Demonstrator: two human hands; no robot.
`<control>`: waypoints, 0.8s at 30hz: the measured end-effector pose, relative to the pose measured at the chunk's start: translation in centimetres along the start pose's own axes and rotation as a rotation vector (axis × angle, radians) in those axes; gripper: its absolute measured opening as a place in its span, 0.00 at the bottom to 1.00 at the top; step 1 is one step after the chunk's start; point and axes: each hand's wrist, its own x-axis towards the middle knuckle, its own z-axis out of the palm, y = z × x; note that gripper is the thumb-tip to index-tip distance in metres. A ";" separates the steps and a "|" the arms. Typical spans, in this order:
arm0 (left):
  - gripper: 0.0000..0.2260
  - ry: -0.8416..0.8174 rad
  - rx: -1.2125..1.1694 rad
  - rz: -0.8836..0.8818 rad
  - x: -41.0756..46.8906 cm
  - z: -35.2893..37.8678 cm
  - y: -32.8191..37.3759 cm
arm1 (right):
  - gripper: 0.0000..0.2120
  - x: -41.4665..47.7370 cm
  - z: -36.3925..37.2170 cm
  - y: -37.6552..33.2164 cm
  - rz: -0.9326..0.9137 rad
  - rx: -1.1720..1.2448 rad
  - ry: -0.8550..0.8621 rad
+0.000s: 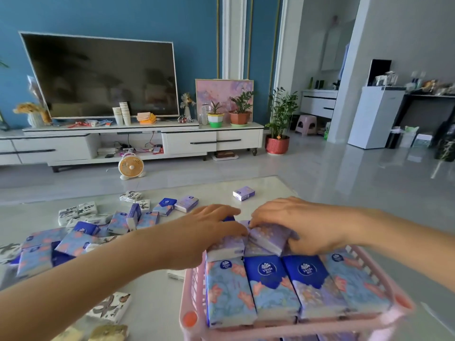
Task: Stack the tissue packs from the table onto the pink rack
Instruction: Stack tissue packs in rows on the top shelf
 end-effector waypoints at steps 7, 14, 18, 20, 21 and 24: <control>0.26 0.114 -0.457 -0.253 -1.7 -0.4 0.5 | 0.39 -1.1 -0.1 0.7 0.187 0.338 -0.094; 0.36 -0.010 -0.463 -0.375 -1.2 -0.2 0.4 | 0.46 -0.3 1.1 0.4 0.189 0.302 -0.020; 0.36 -0.028 -0.496 -0.368 -1.2 -0.4 -0.1 | 0.46 0.6 0.6 0.6 0.157 0.398 -0.028; 0.36 -0.035 -0.492 -0.351 -1.1 -0.5 -0.2 | 0.47 0.9 0.6 0.7 0.141 0.423 -0.028; 0.36 -0.033 -0.496 -0.338 -1.0 -0.6 -0.3 | 0.47 1.1 0.5 0.7 0.137 0.433 -0.025; 0.36 -0.022 -0.532 -0.323 -0.7 -0.5 -0.4 | 0.47 1.4 0.6 0.7 0.126 0.447 -0.005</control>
